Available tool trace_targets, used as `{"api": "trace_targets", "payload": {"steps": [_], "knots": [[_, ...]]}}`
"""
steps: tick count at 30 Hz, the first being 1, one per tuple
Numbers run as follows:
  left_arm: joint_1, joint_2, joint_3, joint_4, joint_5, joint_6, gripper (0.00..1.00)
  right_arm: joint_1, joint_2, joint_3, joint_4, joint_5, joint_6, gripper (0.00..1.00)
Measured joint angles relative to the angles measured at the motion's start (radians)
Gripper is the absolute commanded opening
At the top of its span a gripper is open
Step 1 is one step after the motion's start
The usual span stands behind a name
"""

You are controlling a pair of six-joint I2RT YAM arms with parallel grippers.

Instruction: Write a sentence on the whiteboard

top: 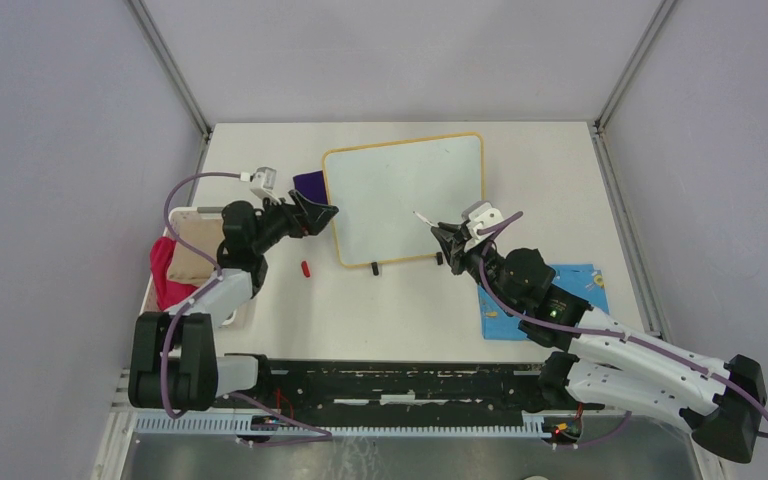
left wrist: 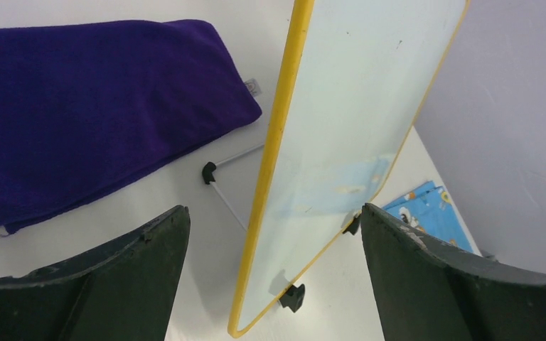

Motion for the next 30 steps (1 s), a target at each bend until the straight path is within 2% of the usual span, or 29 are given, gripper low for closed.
{"api": "trace_targets", "payload": {"steps": [9, 15, 24, 30], "knots": [[0.035, 0.163, -0.042, 0.259, 0.164, -0.11, 0.93, 0.0, 0.0, 0.0, 0.0, -0.004, 0.013, 0.0], [0.027, 0.236, -0.125, 0.373, 0.178, -0.116, 0.93, 0.0, 0.0, 0.0, -0.001, -0.01, 0.026, 0.0], [0.022, 0.396, -0.082, 0.544, 0.245, -0.201, 0.9, 0.0, 0.001, 0.0, -0.003, -0.01, 0.031, 0.0], [0.022, 0.479, -0.071, 0.677, 0.285, -0.264, 0.78, 0.0, 0.006, 0.006, -0.005, -0.006, 0.03, 0.0]]}}
